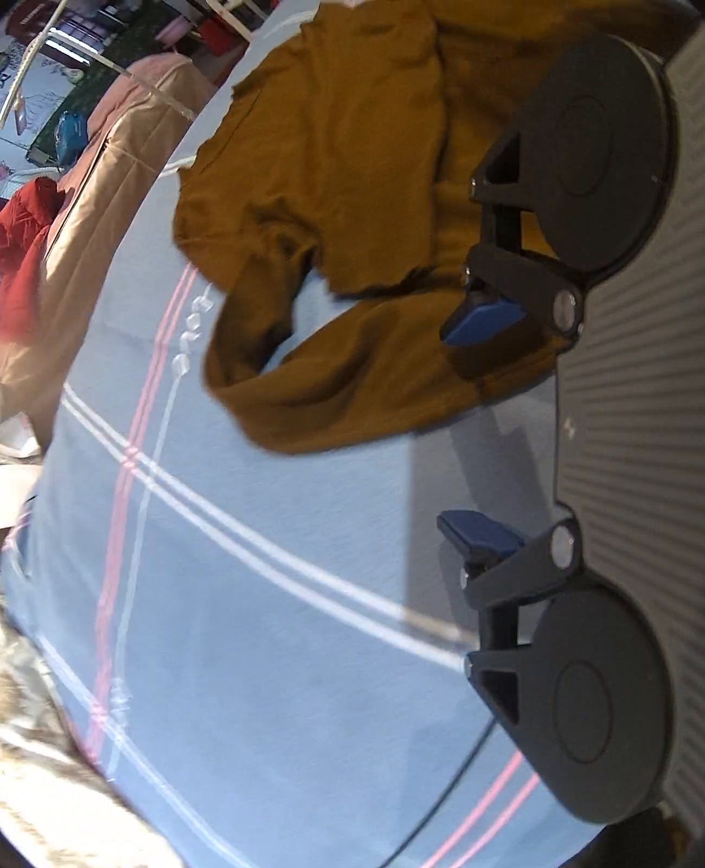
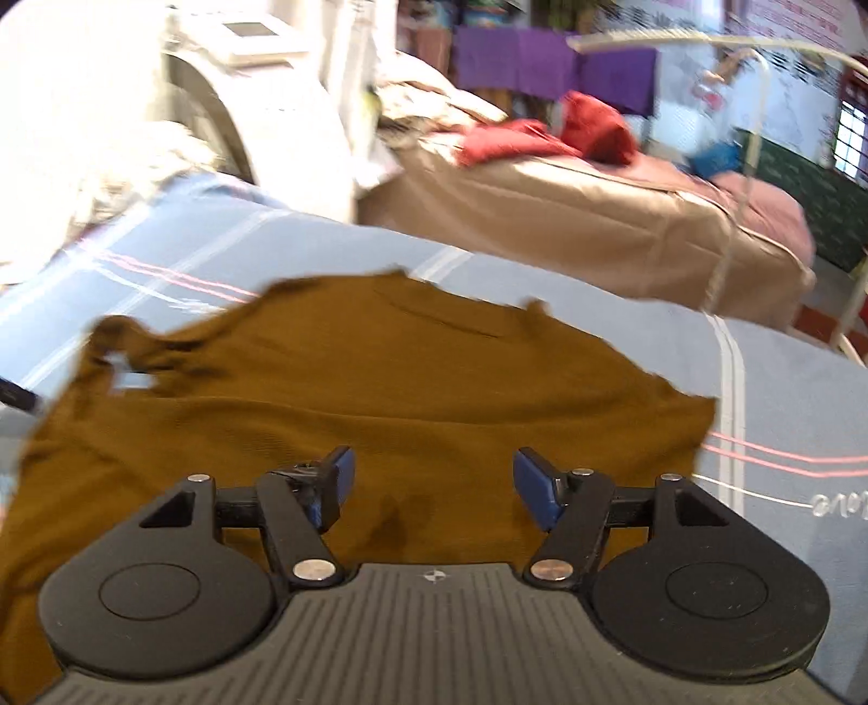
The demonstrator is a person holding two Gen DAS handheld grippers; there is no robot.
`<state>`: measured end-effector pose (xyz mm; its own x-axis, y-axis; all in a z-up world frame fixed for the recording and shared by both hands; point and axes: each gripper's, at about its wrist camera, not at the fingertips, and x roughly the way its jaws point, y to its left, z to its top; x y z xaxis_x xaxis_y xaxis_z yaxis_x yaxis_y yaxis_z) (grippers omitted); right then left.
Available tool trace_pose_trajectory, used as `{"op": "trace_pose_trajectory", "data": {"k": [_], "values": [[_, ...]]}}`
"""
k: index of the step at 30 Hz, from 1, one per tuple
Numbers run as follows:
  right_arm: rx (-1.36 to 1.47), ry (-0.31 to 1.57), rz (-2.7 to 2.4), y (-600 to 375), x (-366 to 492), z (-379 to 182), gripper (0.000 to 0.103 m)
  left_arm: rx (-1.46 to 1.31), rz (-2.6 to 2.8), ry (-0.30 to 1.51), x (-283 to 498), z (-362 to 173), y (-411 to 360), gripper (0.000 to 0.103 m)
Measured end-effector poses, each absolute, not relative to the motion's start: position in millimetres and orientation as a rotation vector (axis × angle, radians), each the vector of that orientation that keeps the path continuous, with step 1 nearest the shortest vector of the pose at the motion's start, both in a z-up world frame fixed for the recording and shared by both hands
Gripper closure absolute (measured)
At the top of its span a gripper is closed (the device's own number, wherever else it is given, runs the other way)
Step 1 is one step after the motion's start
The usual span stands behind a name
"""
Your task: Fold small clothes
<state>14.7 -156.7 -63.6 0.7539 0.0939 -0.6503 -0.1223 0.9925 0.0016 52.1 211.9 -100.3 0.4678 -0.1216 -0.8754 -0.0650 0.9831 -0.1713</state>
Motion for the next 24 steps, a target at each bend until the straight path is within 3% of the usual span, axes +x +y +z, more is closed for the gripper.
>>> {"op": "trace_pose_trajectory", "data": {"k": [4, 6, 7, 8, 13, 17, 24], "values": [[-0.055, 0.660, 0.154, -129, -11, -56, 0.000, -0.181, -0.072, 1.109, 40, -116, 190, 0.047], [-0.064, 0.655, 0.164, -116, -24, -57, 0.000, -0.125, -0.066, 1.094, 37, -116, 177, 0.064], [-0.069, 0.658, 0.165, -113, -30, -58, 0.000, -0.130, -0.081, 1.095, 37, -116, 173, 0.082], [-0.073, 0.663, 0.160, -111, -35, -60, 0.000, -0.145, -0.101, 1.097, 36, -115, 170, 0.095], [0.019, 0.758, 0.109, -115, -50, -78, 0.000, -0.146, -0.099, 1.054, 36, -108, 164, 0.097], [0.105, 0.822, 0.076, -125, -60, -93, 0.000, -0.198, -0.005, 0.994, 41, -88, 203, 0.097], [0.174, 0.857, 0.029, -140, -72, -109, 0.000, -0.202, 0.238, 0.785, 51, -2, 291, 0.097]]}}
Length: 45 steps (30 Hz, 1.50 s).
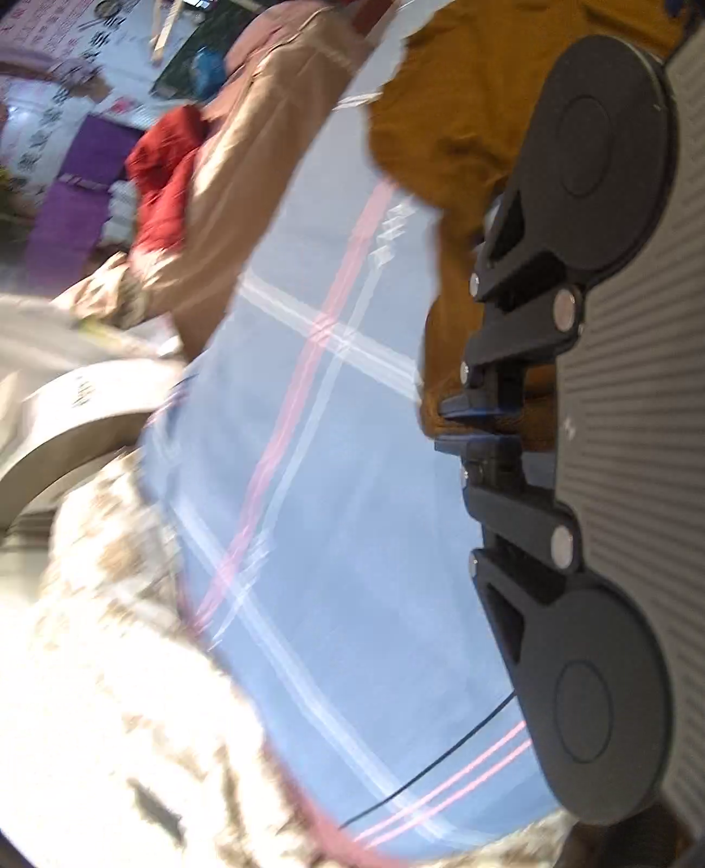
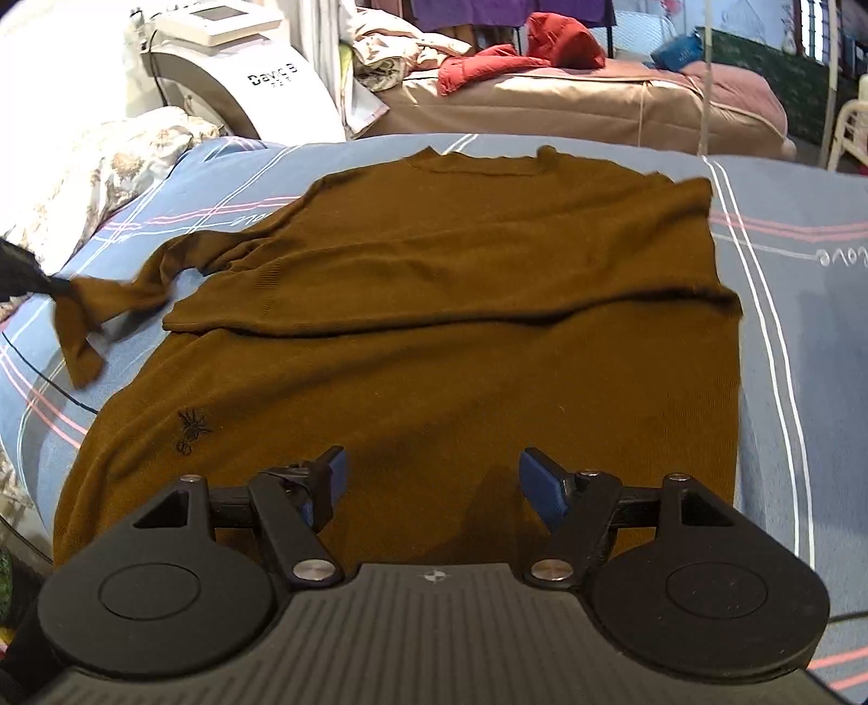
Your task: Fold small clothes
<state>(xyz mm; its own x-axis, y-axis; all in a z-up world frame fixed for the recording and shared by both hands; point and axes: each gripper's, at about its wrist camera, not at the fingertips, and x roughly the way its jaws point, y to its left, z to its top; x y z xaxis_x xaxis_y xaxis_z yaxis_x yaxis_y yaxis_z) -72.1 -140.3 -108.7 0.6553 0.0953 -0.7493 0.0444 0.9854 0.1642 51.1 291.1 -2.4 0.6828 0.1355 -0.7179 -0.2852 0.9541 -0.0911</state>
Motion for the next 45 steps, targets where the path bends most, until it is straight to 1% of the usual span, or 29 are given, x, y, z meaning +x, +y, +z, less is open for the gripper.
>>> {"op": "trace_pose_trajectory", "data": {"k": [3, 6, 9, 13, 16, 19, 21, 22, 23, 24, 25, 29, 33, 35, 36, 37, 38, 39, 41, 45], "values": [[0.195, 0.858, 0.028, -142, -73, -111, 0.000, -0.225, 0.232, 0.722, 55, 32, 307, 0.097], [0.219, 0.856, 0.035, -144, -74, -113, 0.000, -0.204, 0.202, 0.714, 62, 51, 293, 0.097], [0.224, 0.853, 0.042, -145, -75, -112, 0.000, -0.193, 0.064, 0.729, 68, 58, 246, 0.097], [0.227, 0.852, 0.045, -148, -75, -111, 0.000, -0.290, -0.215, 0.722, 72, 65, 156, 0.097], [0.228, 0.846, 0.038, -151, -76, -109, 0.000, -0.344, -0.387, 0.652, 64, 88, 100, 0.097], [0.237, 0.830, 0.022, -157, -78, -106, 0.000, -0.261, -0.428, 0.579, 55, 107, 66, 0.095], [0.259, 0.821, 0.025, -160, -78, -104, 0.000, -0.196, -0.382, 0.573, 51, 106, 61, 0.089], [0.273, 0.817, 0.034, -161, -78, -104, 0.000, -0.172, -0.352, 0.586, 50, 101, 63, 0.075], [0.283, 0.812, 0.045, -161, -77, -103, 0.000, -0.155, -0.310, 0.608, 51, 94, 70, 0.053], [0.293, 0.804, 0.062, -160, -76, -103, 0.000, -0.151, -0.257, 0.627, 51, 84, 80, 0.045], [0.302, 0.796, 0.084, -158, -73, -102, 0.000, -0.149, -0.199, 0.646, 48, 74, 90, 0.039], [0.362, 0.766, 0.239, -130, -48, -95, 0.000, -0.129, 0.004, 0.752, 41, 20, 149, 0.038], [0.442, 0.792, 0.407, -84, -8, -98, 0.000, -0.133, 0.136, 0.882, 24, -41, 193, 0.037], [0.464, 0.825, 0.465, -56, 12, -104, 0.005, -0.159, 0.158, 0.922, 12, -60, 210, 0.037], [0.476, 0.845, 0.490, -43, 21, -108, 0.012, -0.173, 0.160, 0.930, 6, -65, 219, 0.037], [0.489, 0.872, 0.499, -31, 31, -114, 0.022, -0.183, 0.160, 0.934, 3, -69, 224, 0.036], [0.500, 0.901, 0.495, -20, 39, -119, 0.026, -0.186, 0.162, 0.936, 1, -71, 227, 0.034], [0.511, 0.924, 0.493, -12, 44, -125, 0.035, -0.184, 0.167, 0.934, 0, -74, 231, 0.032], [0.528, 0.974, 0.466, 0, 52, -135, 0.037, -0.175, 0.168, 0.929, -3, -76, 235, 0.023], [0.552, 0.990, 0.426, 8, 58, -145, 0.040, -0.167, 0.151, 0.938, 5, -79, 233, 0.021]]}}
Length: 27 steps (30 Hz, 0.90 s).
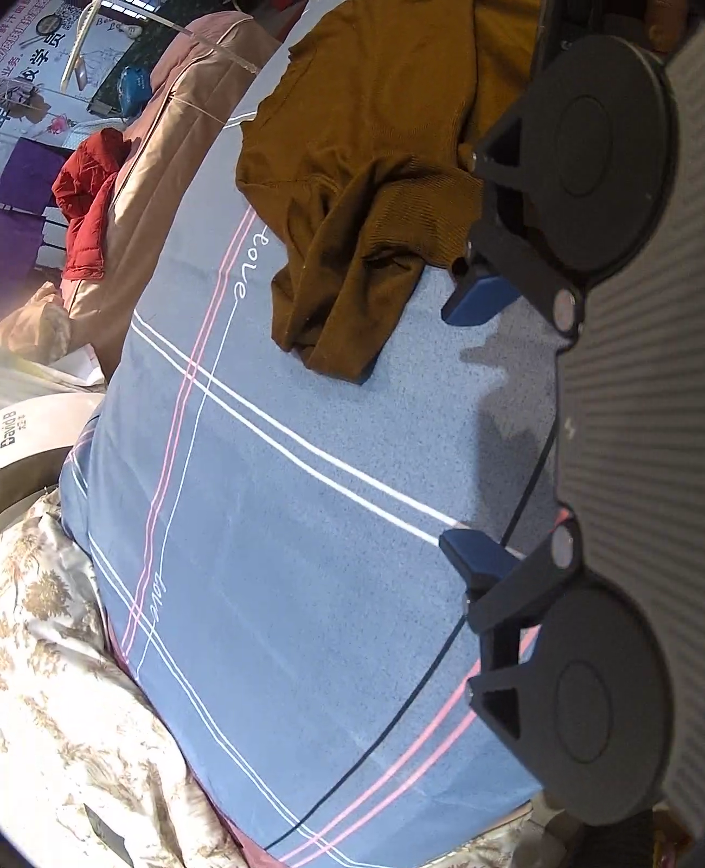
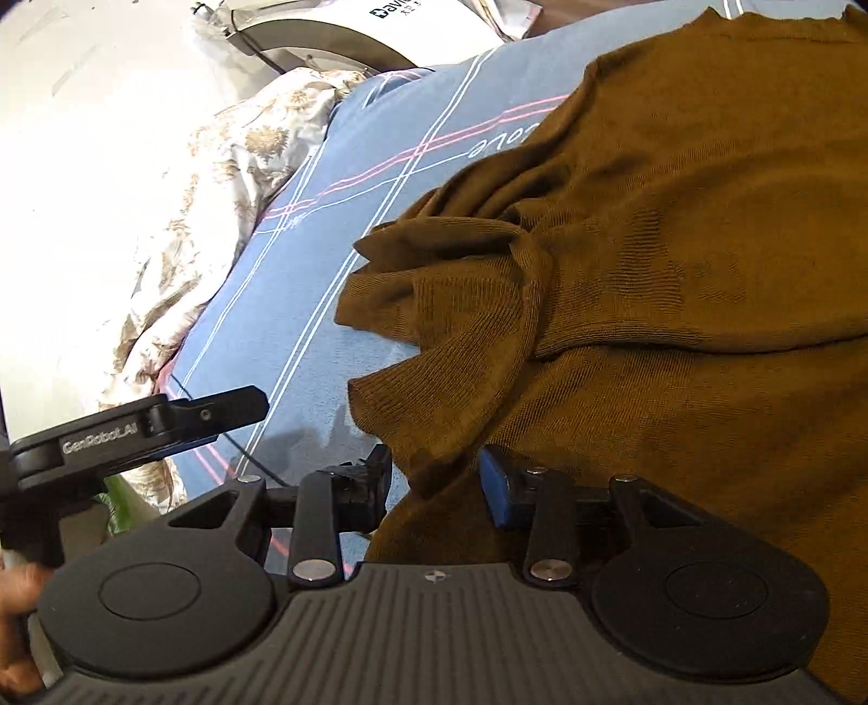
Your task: Fold small clothes
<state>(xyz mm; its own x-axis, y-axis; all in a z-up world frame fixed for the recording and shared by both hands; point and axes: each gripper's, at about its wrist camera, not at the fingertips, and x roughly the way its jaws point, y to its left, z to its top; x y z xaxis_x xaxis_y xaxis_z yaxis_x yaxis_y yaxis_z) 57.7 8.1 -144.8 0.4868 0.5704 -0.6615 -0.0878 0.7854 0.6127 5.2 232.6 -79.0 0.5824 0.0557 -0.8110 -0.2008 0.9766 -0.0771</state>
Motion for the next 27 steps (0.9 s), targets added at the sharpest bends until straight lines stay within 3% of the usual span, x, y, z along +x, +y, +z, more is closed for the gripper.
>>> {"op": "trace_pose_trajectory", "data": {"k": [2, 3, 4, 7, 12, 20, 24, 27], "values": [[0.554, 0.984, 0.416, 9, 60, -142, 0.046, -0.176, 0.142, 0.948, 8, -81, 231, 0.021], [0.536, 0.985, 0.421, 12, 61, -140, 0.058, -0.179, 0.136, 0.950, 8, -82, 231, 0.021], [0.508, 0.992, 0.428, 16, 63, -138, 0.077, -0.180, 0.132, 0.950, 9, -82, 230, 0.021], [0.426, 1.002, 0.428, 24, 65, -136, 0.094, -0.178, 0.126, 0.952, 9, -82, 228, 0.018], [0.233, 0.854, 0.396, 15, 64, -100, 0.095, -0.193, 0.133, 0.956, 7, -81, 229, 0.016], [-0.309, 0.338, 0.259, -24, 19, 53, 0.096, -0.197, 0.115, 0.942, 11, -73, 219, 0.015], [-0.615, 0.269, 0.208, -55, -12, 59, 0.096, -0.180, 0.071, 0.939, 17, -68, 203, 0.014], [-0.740, 0.377, 0.168, -97, -29, 29, 0.097, -0.149, 0.036, 0.943, 20, -67, 187, 0.013]]}}
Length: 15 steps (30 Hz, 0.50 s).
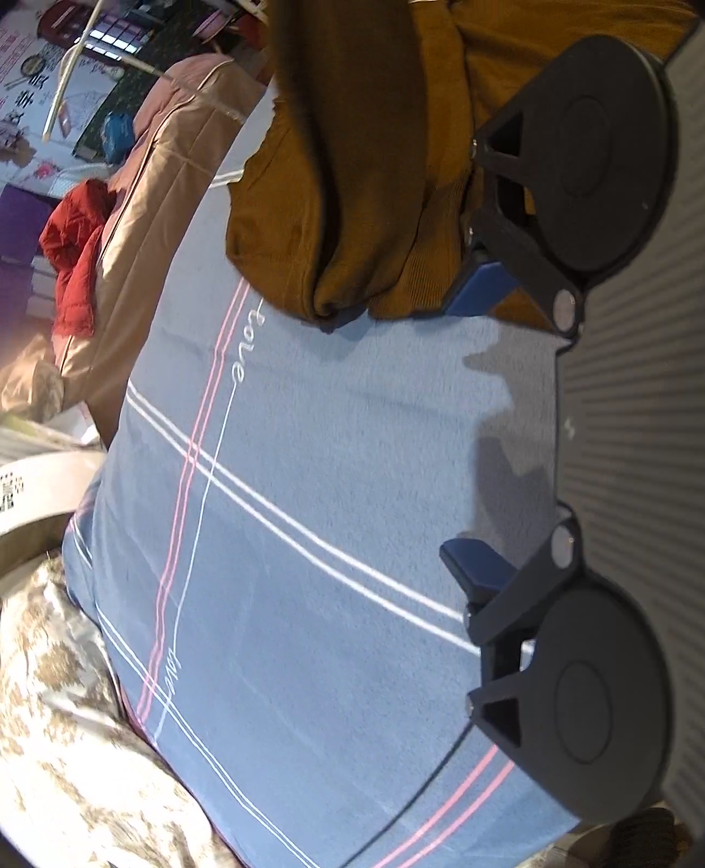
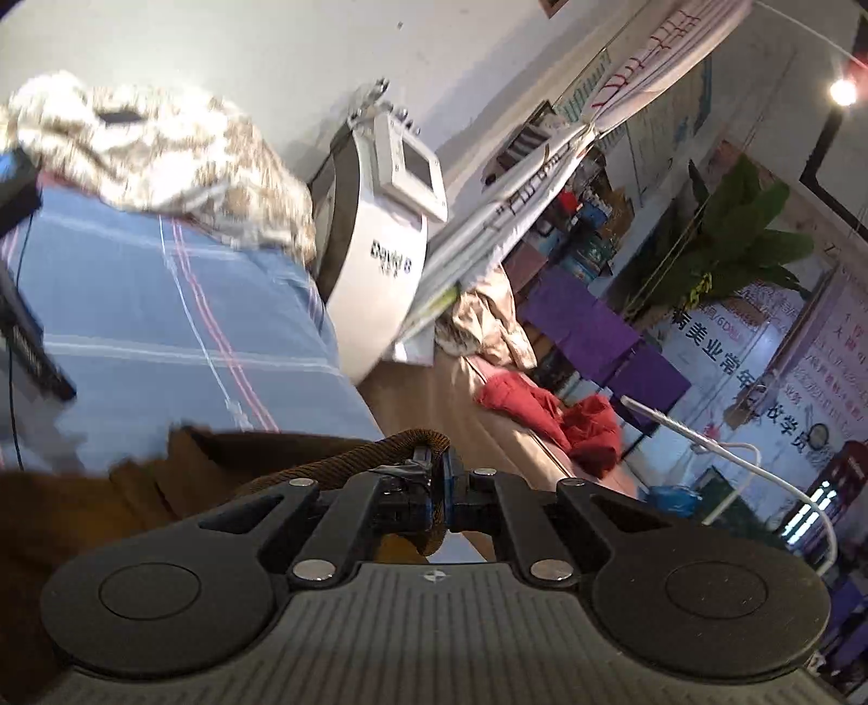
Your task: Fold small clothes
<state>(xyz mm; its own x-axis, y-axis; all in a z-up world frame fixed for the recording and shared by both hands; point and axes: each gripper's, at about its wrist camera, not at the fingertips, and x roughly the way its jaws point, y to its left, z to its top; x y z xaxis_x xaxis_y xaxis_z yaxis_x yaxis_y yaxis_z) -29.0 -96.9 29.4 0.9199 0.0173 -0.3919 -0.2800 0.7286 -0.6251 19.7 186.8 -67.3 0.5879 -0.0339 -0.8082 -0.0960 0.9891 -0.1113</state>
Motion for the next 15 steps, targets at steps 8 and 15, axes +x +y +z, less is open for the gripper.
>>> {"op": "trace_pose_trajectory", "data": {"k": [8, 15], "values": [[-0.607, 0.735, 0.020, -183, -44, -52, 0.097, -0.076, -0.020, 0.964, 39, -71, 157, 0.012], [-0.762, 0.627, -0.008, -191, 47, -23, 0.098, -0.139, -0.046, 0.952, 53, -62, 145, 0.012]]}}
